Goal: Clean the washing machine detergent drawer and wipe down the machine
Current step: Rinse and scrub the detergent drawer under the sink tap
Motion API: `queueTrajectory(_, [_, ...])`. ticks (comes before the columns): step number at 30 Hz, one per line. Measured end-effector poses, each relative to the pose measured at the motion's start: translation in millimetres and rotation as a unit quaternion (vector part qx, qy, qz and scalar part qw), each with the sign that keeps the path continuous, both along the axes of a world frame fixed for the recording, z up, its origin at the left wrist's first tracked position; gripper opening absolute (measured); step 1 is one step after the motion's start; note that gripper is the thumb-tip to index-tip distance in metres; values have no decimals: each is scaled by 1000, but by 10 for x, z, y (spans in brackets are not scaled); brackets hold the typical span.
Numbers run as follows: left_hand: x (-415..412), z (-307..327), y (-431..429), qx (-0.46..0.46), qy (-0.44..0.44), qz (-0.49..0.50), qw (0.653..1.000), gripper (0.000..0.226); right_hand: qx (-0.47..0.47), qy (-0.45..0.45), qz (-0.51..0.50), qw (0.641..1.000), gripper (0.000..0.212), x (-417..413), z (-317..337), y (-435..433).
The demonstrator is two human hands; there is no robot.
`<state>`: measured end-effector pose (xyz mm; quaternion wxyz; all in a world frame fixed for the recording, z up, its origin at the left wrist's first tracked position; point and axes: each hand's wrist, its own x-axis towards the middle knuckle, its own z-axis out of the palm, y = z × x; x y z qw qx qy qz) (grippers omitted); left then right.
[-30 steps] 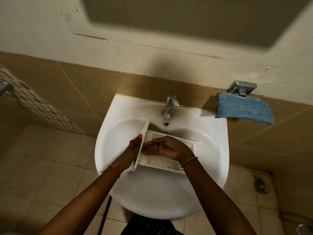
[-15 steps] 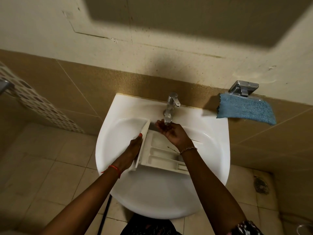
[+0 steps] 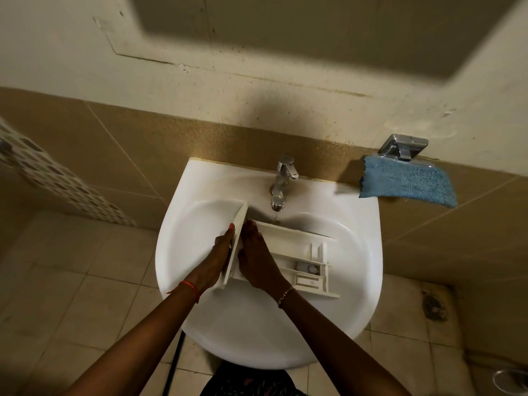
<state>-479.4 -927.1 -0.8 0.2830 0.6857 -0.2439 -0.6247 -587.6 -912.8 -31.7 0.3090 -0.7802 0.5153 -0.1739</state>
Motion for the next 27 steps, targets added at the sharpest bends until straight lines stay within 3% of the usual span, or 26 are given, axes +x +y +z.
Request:
queueTrajectory(9, [40,-9,-11,-7,-6,-25,1000,56,-57,102,179,977,58,-350,72,465])
queueTrajectory(13, [75,-20,4,-19,-4,-50,999,84,-39,115,260,958,60,-645,71,397])
queueTrajectory(16, [103,-86,19,-39,7,-61,997,88,-144,69,306,939,50,-910,42,196])
queueTrajectory(18, [129,-143,21,-41,-1,-63,997,102,-190,-11,231,954,38,-943,18,47])
queueTrajectory(19, [149,-197,19,-39,-2,-64,997,110,-115,-94,135,980,35,-878,64,0])
queueTrajectory(20, [164,-255,16,-38,-5,-64,997,115,20,-204,10,979,31,-767,152,-49])
queueTrajectory(21, [195,-365,5,-33,-8,-71,997,118,155,-316,-102,931,28,-650,198,-133])
queueTrajectory(23, [253,-572,-23,-23,-11,-74,997,122,340,-493,-257,759,29,-487,205,-356])
queueTrajectory(25, [253,-515,-23,-12,-10,-67,998,118,422,-618,-323,579,30,-423,258,-572])
queueTrajectory(26, [210,-358,-11,-13,-7,-65,998,107,430,-656,-338,520,28,-409,272,-655])
queueTrajectory(27, [162,-177,4,-21,-1,-66,998,90,429,-673,-347,493,27,-393,284,-698])
